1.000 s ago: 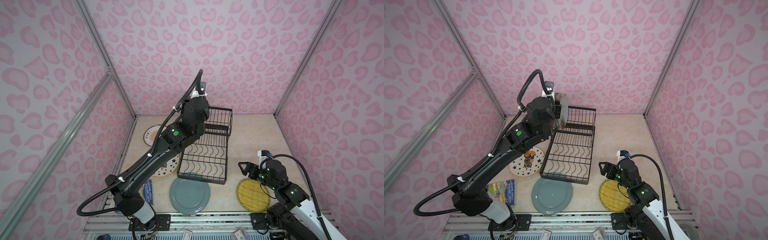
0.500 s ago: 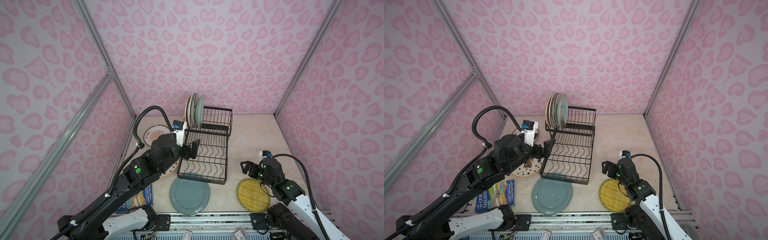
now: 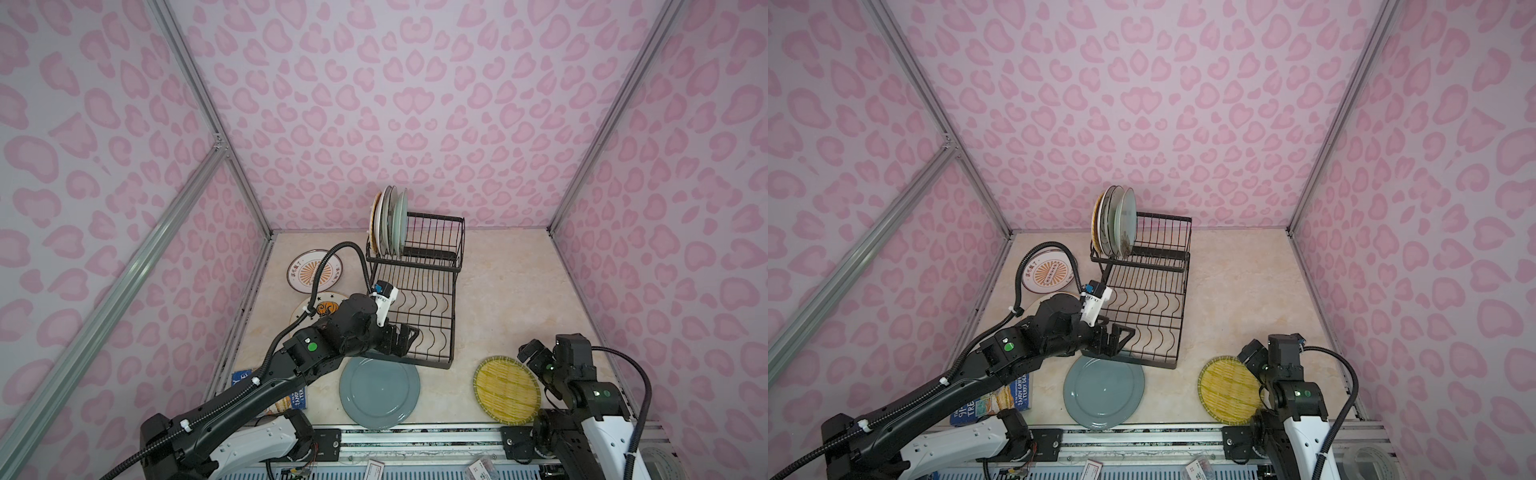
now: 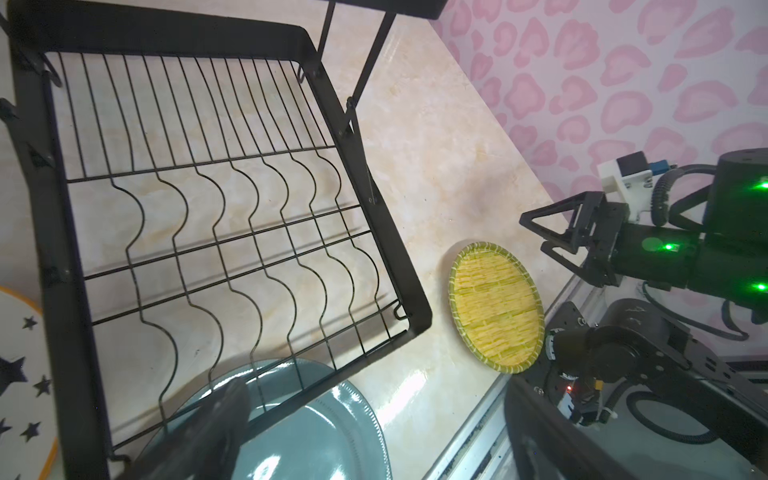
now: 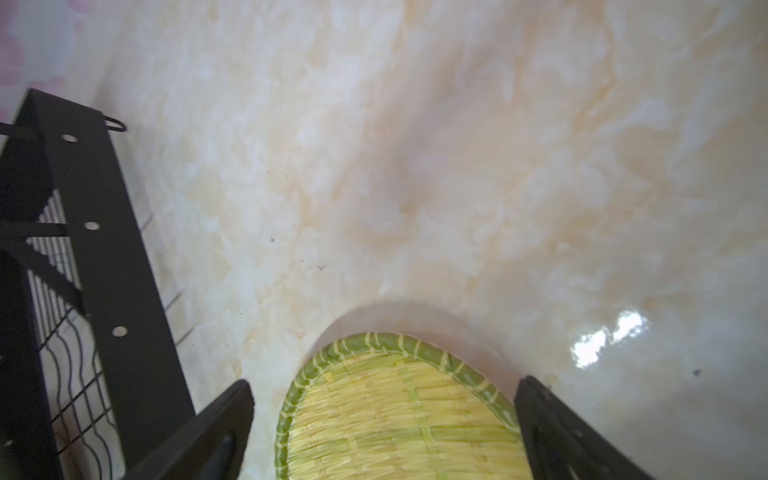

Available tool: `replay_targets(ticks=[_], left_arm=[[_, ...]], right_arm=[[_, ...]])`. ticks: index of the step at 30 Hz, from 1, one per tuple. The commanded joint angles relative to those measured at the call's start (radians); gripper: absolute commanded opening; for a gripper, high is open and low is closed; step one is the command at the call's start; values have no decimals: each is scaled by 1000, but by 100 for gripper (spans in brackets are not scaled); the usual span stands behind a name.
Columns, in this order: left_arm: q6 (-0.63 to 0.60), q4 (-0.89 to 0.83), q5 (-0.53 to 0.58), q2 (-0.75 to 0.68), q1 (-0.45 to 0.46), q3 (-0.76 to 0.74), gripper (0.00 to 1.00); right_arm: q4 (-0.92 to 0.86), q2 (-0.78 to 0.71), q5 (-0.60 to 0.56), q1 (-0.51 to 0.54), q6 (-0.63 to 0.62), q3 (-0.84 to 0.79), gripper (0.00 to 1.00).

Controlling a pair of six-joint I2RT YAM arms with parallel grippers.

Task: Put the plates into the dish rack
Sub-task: 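Open and withdraw the left gripper while the right gripper moves toward the bamboo plate, then grasp the rim of the woven bamboo plate with the right gripper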

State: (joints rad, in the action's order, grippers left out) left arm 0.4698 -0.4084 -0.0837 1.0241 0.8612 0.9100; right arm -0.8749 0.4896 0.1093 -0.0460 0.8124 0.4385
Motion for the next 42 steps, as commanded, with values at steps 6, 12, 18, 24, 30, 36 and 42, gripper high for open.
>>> replay_targets(ticks=[6,12,18,24,30,36,42], left_arm=[[8,151,-64,47,-1,-48,97],[-8,170,-68,82,-8,-44,97],[3,192,-85,77,-32,-54,97],[13,200,-95,64,-47,-56,98],[29,199,-87,39,-48,-68,97],[50,200,-86,30,-48,-77,98],[68,206,-85,35,-48,-78,98]], right_arm=[[-175,43,10,-13,76,21,98],[-233,150,-14,20,137,54,98],[-243,140,-45,141,276,38,98],[-173,202,-69,281,408,-12,98],[-45,213,-29,330,476,-66,98],[53,233,-29,377,538,-69,98],[215,359,-28,404,563,-50,98]])
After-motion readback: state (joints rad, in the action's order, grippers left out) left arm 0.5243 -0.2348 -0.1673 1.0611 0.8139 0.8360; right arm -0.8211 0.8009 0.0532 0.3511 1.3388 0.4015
